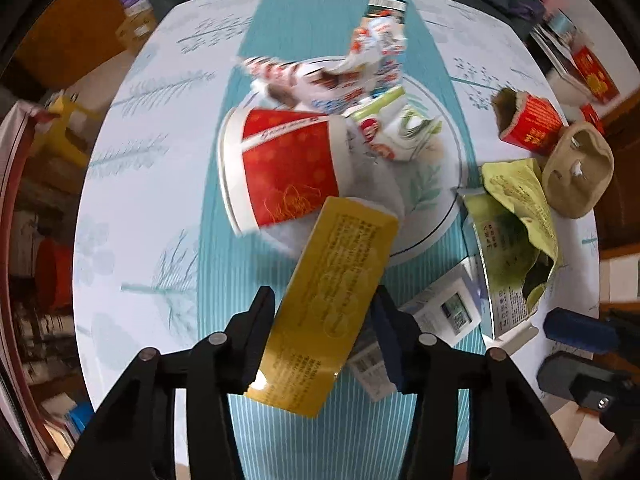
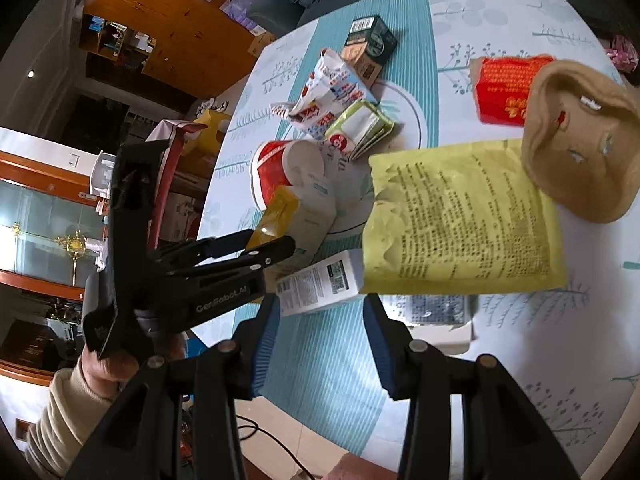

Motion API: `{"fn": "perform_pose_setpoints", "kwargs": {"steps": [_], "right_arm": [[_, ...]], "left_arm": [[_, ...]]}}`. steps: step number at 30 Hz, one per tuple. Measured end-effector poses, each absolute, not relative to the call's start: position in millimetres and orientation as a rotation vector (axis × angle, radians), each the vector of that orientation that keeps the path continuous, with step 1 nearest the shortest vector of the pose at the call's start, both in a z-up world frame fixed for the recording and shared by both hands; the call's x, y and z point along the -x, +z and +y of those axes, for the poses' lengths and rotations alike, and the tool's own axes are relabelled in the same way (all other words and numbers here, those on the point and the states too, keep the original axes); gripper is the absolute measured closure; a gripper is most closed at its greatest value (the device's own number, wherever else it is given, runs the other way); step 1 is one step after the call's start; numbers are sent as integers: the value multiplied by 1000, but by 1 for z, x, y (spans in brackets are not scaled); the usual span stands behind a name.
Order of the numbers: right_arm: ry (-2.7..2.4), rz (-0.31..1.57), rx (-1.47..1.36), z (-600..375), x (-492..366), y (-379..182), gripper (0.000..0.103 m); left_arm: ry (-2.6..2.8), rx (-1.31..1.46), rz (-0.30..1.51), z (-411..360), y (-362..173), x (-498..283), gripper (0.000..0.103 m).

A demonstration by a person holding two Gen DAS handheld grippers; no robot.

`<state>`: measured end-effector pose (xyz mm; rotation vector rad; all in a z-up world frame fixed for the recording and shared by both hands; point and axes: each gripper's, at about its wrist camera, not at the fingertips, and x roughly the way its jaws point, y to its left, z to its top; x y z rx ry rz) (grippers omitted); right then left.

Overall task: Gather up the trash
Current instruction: 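Grasp the yellow box with the left tool while the right tool approaches the white box, then grasp the white-and-purple box with the right tool while the left holds the yellow box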

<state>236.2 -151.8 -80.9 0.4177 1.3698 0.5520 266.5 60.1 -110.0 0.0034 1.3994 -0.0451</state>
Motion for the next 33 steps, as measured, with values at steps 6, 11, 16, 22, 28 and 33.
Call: {"fn": "perform_pose_setpoints", "kwargs": {"steps": [6,11,16,22,28,33], "right_arm": [[540,1413,-444,-133,-234,-90,59],[498,1455,-465,-114,-236,-102,53],[388,1472,-502,-97,-244,-116,45],[206,1471,-438,-77,-255,-115,37],[111,1509,-373,-60,-256,-115,37],[73,1535,-394,-61,-253,-116,37]], "left_arm": [[45,141,1359,92,-102,-230,60],[103,232,1324,117,-99,-202,62],[127,251,1285,130,-93,-181,62],[136,266,1230,138,-80,-166,62],[139,293,1193,147,-69,-155,62],[132,303,1180,153,-67,-153,62]]}}
